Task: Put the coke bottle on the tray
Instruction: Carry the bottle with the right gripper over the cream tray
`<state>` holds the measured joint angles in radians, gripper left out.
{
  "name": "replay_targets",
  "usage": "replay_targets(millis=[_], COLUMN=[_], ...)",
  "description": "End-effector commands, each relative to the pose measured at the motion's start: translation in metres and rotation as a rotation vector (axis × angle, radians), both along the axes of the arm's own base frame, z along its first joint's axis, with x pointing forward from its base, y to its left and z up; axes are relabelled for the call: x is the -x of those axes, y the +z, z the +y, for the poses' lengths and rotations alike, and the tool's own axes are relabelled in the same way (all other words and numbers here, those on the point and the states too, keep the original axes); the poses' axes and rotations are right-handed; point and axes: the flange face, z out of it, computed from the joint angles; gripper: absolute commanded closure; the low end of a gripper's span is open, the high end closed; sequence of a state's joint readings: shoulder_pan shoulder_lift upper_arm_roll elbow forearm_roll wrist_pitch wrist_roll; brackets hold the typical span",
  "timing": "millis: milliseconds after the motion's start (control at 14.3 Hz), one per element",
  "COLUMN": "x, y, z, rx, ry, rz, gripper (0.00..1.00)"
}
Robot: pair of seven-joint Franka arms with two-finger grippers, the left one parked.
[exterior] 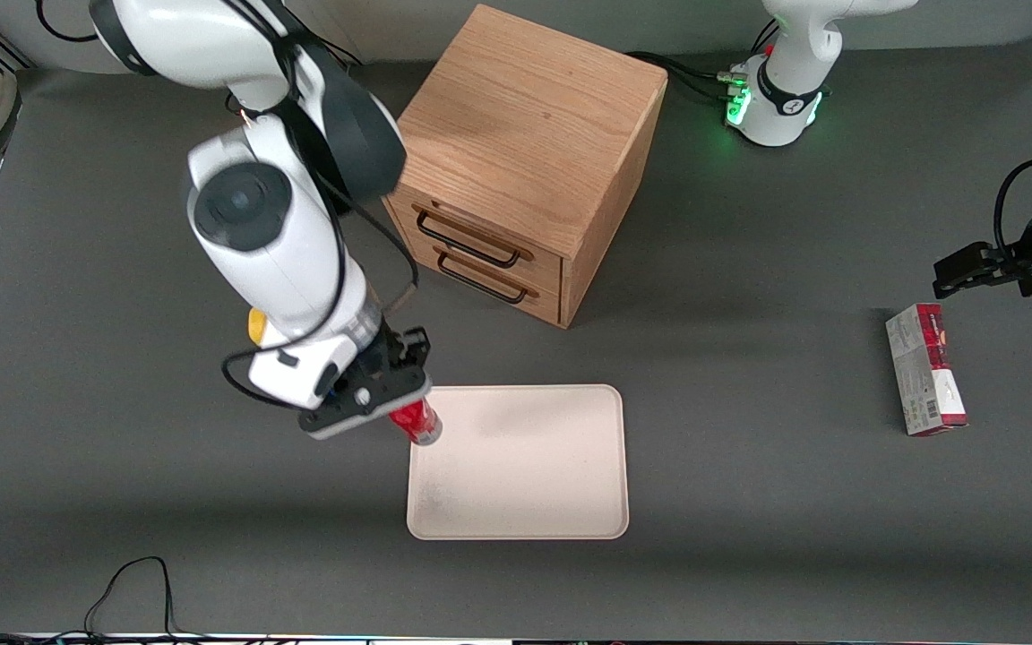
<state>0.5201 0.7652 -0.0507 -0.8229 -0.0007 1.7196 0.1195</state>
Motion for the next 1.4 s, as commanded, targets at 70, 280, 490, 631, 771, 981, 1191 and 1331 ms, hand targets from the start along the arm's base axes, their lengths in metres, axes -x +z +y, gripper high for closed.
replay_targets(millis=[70, 280, 490, 631, 771, 981, 1191, 1331], x=[-0.032, -0.044, -0.046, -0.047, -0.047, -0.046, -0.046, -0.045], y=[-0.083, -0.121, -0.137, -0.144, -0.145, -0.15, -0.159, -0.16], z=[0.009, 0.002, 0.002, 0.002, 0.002, 0.002, 0.001, 0.002], rx=[0.003, 0.006, 0.01, 0.012, 0.012, 0.016, 0.023, 0.019], ry=[0.0, -0.011, -0.012, -0.013, -0.014, -0.013, -0.016, -0.026], rz=[-0.04, -0.045, -0.037, -0.034, -0.033, -0.026, -0.012, -0.011], gripper=[1.0, 1.0, 1.0, 1.0, 1.0, 1.0, 1.0, 0.4])
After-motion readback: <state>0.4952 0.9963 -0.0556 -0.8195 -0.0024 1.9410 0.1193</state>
